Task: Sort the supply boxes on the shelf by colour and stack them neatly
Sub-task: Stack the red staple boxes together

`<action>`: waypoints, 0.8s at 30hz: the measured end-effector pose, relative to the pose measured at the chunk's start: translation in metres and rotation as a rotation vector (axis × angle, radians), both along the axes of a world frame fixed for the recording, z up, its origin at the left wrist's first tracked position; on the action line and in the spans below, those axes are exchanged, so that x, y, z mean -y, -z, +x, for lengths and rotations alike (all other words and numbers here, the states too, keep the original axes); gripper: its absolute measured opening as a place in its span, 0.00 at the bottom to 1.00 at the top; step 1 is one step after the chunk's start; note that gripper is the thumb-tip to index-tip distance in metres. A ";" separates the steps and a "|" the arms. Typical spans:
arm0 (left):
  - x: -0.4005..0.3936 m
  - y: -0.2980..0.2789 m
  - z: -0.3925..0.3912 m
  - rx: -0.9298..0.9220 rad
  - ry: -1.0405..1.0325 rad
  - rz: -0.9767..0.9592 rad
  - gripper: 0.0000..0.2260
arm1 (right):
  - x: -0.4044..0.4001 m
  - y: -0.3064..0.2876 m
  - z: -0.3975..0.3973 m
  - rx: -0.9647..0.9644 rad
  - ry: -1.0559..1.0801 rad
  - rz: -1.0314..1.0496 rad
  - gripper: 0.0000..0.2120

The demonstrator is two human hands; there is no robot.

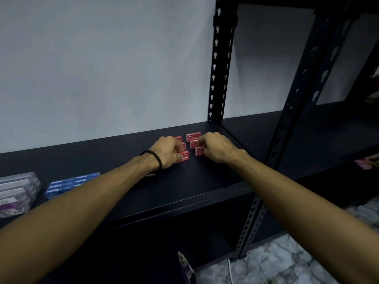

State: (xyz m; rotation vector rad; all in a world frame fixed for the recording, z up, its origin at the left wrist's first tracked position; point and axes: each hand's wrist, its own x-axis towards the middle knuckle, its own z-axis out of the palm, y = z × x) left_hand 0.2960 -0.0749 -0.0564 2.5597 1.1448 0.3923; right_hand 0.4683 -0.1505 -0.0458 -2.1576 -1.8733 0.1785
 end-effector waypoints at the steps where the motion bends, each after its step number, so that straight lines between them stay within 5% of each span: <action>1: 0.001 -0.001 -0.001 -0.007 0.007 -0.005 0.06 | 0.000 0.001 0.000 -0.002 -0.002 0.005 0.08; 24: 0.015 -0.004 -0.014 -0.025 0.081 -0.004 0.06 | 0.016 -0.001 -0.019 -0.012 -0.170 -0.023 0.10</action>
